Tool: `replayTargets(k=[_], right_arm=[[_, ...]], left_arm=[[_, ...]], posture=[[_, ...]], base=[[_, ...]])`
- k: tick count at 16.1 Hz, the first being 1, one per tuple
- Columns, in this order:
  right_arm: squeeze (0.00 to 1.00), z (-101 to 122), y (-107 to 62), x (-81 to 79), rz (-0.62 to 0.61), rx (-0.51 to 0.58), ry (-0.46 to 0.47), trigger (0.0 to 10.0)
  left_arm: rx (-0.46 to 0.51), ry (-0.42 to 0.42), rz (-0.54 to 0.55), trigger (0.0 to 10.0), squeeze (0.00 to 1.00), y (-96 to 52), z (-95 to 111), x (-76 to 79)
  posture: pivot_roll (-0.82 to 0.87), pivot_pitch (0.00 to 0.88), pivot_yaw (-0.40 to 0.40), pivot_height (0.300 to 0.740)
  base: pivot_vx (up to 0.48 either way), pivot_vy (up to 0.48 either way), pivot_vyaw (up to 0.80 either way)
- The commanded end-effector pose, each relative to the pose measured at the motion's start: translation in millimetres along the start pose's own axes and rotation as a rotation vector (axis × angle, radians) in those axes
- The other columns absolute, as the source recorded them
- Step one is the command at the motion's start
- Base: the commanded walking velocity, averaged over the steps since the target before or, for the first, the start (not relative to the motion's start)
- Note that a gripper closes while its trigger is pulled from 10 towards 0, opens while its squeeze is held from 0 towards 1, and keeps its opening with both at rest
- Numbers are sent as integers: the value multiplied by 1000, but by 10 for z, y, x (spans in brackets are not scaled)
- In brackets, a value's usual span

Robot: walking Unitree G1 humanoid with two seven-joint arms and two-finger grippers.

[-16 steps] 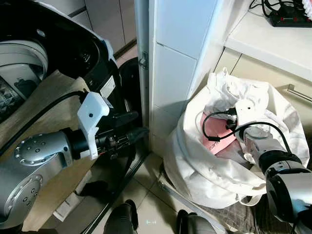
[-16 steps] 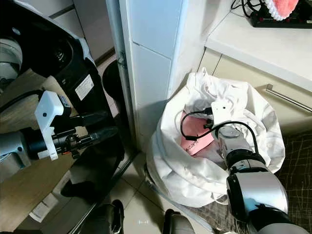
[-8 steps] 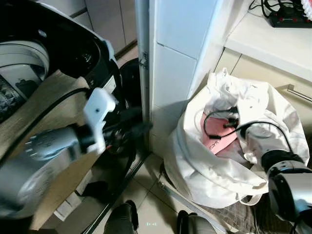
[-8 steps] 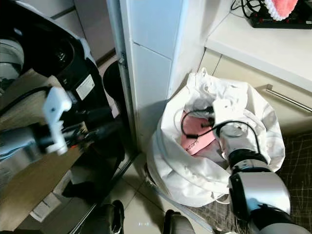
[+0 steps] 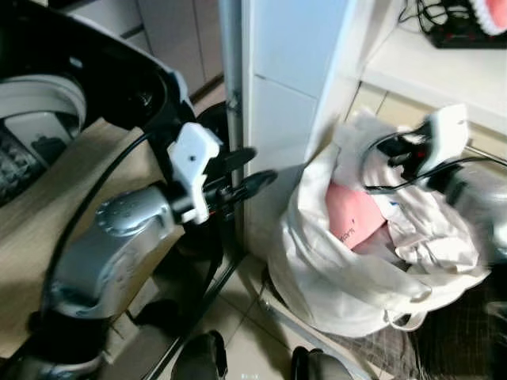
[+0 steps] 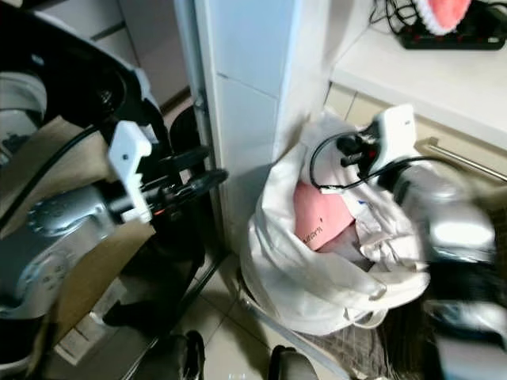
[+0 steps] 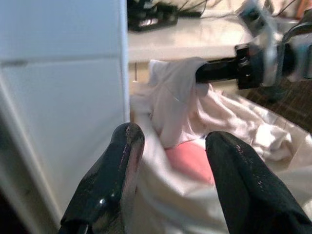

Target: Clothes washing

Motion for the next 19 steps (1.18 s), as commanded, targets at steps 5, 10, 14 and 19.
replayTargets(k=[5,10,14,19], right_arm=[[0,767,-304,-642,431,361,273,0],[0,855,-318,-969,599,369,417,0],[0,874,-327,-1001,603,357,439,0],[0,900,-337,-1006,595,352,448,0]], left_arm=[[183,-36,-101,10000,0,312,250,242],[233,-51,-120,10000,0,487,239,416],[205,-69,-99,0,0,467,148,396],[201,-71,-94,0,0,461,131,374]], posture=[[-53,75,22,740],[-51,69,5,740],[-50,69,0,740],[-50,69,1,740]], base=[[0,0,0],[0,0,0],[0,0,0],[0,0,0]])
Point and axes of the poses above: a point about 5 cm out from each wrist's last joint towards the gripper, its own y axis pointing out of the wrist towards the gripper, its own z axis along the axis of the wrist's last joint, x = y × z, the point moved 2 cm from there along y, pointing out of the wrist towards the gripper, and after that the axes turned 6 degrees about -y, right-handed, at the moved point
